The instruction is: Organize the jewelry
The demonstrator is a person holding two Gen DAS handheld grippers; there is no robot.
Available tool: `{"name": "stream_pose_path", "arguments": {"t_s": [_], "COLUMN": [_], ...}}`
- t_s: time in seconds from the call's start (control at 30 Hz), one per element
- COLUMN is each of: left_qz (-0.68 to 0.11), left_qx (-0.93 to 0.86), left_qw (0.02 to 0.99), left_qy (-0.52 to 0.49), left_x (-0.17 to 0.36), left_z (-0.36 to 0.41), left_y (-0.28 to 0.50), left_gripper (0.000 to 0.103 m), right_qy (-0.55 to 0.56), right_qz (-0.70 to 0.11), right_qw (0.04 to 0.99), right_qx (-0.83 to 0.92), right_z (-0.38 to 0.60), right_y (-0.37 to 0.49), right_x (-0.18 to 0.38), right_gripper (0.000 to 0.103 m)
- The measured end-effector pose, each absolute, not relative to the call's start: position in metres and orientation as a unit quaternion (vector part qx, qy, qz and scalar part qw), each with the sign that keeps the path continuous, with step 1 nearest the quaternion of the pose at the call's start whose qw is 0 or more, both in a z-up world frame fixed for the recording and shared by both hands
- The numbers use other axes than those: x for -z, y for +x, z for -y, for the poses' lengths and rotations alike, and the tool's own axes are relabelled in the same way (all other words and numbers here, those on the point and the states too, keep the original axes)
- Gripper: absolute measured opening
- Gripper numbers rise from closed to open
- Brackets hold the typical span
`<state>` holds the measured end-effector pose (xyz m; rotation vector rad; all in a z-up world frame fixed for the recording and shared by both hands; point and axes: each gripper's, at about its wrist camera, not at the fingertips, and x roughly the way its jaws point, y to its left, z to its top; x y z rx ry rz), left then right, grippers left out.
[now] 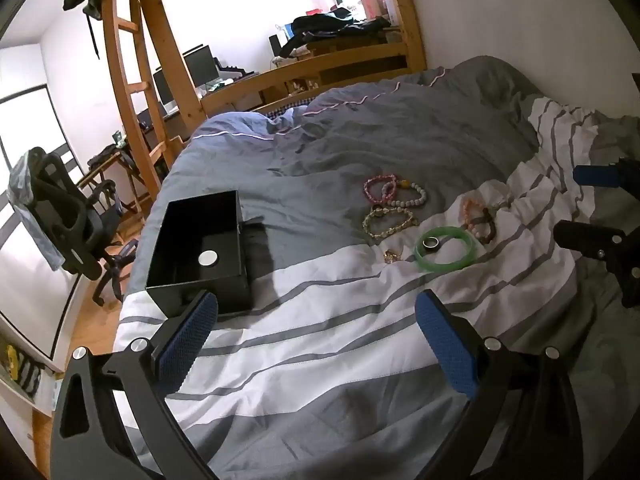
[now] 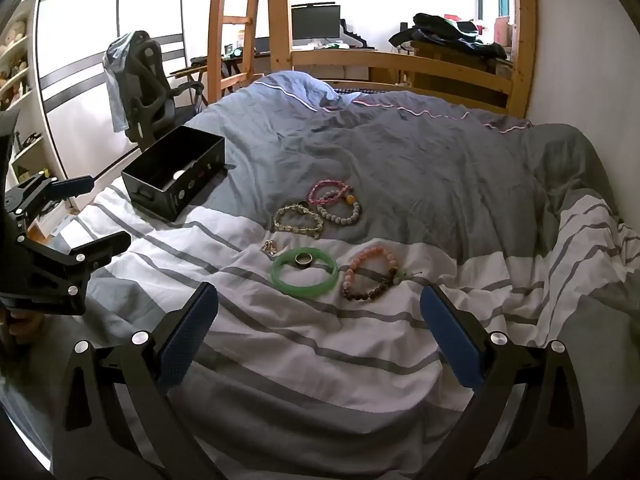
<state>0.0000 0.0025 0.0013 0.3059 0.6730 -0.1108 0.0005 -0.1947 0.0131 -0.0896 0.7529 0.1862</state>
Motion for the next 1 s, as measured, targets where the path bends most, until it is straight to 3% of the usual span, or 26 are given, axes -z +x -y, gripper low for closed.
{"name": "stream_pose_path", "arguments": {"t_s": [1.0], "left_qz": [-0.33], "left_qx": [0.055], "left_qw": [0.931], "left_qy": [0.145], "left_x": [-0.003], "left_z": [-0.004], "left_y": [0.001], "left_gripper": [0.098], "right_qy": [-0.042], "right_qz": [-0.375], "right_qw": [0.923], "right_qx": [-0.079], "right_z": [0.197], "right_y": [0.003], "right_x": [-0.01], "right_gripper": [0.1]}}
